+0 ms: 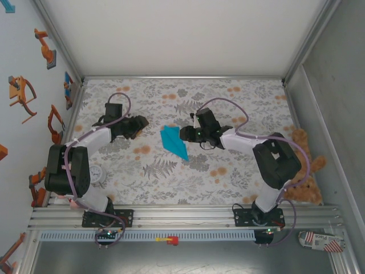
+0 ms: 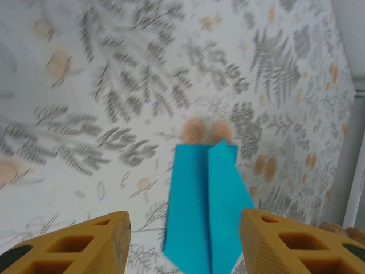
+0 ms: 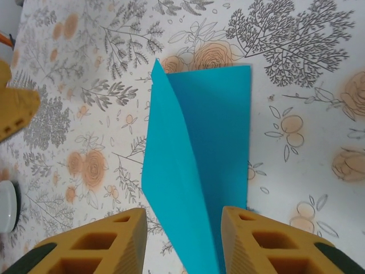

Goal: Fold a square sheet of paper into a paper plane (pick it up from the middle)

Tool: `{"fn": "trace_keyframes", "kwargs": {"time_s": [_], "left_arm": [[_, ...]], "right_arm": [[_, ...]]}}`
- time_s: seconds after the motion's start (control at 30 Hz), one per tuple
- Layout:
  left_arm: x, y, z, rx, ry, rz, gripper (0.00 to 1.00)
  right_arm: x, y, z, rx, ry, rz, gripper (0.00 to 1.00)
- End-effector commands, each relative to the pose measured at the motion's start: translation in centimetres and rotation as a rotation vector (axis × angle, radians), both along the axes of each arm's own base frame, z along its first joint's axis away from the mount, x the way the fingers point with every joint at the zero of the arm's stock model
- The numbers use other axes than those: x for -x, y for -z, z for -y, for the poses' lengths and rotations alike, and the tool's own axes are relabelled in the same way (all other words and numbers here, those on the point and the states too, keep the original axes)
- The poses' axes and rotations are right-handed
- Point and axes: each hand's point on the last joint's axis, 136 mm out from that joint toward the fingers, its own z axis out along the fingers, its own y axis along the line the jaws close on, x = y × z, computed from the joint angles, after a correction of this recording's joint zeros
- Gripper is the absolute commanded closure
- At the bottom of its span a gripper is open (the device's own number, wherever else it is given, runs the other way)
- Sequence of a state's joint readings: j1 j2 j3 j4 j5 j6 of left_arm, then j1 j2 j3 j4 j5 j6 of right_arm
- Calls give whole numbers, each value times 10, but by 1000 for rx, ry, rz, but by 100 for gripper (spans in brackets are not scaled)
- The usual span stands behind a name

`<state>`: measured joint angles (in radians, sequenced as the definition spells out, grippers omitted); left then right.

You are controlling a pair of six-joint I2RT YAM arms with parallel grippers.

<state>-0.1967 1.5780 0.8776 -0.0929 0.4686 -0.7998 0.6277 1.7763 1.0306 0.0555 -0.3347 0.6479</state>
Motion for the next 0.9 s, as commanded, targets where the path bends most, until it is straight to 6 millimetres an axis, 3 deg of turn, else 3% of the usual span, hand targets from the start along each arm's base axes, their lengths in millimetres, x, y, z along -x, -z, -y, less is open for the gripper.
{"fn": "trace_keyframes", "kwargs": {"time_s": [0.0, 0.3, 0.43, 0.6, 0.87], "left_arm": [[4, -8, 4, 56, -22, 24, 44], [10, -10, 8, 83, 3, 32, 41], [9, -17, 11, 101, 13, 48, 40], [10, -38, 21, 155, 49, 111, 40], [19, -102, 59, 323, 168, 309, 29]], "right_arm": [[0, 12, -10, -2, -91, -39, 62], [-9, 23, -27, -42, -169, -43, 76], [-10, 17, -32, -80, -190, -28, 92], [-16, -21, -37, -189, -178, 42, 100], [-22, -108, -40, -494, -131, 130, 100]]}}
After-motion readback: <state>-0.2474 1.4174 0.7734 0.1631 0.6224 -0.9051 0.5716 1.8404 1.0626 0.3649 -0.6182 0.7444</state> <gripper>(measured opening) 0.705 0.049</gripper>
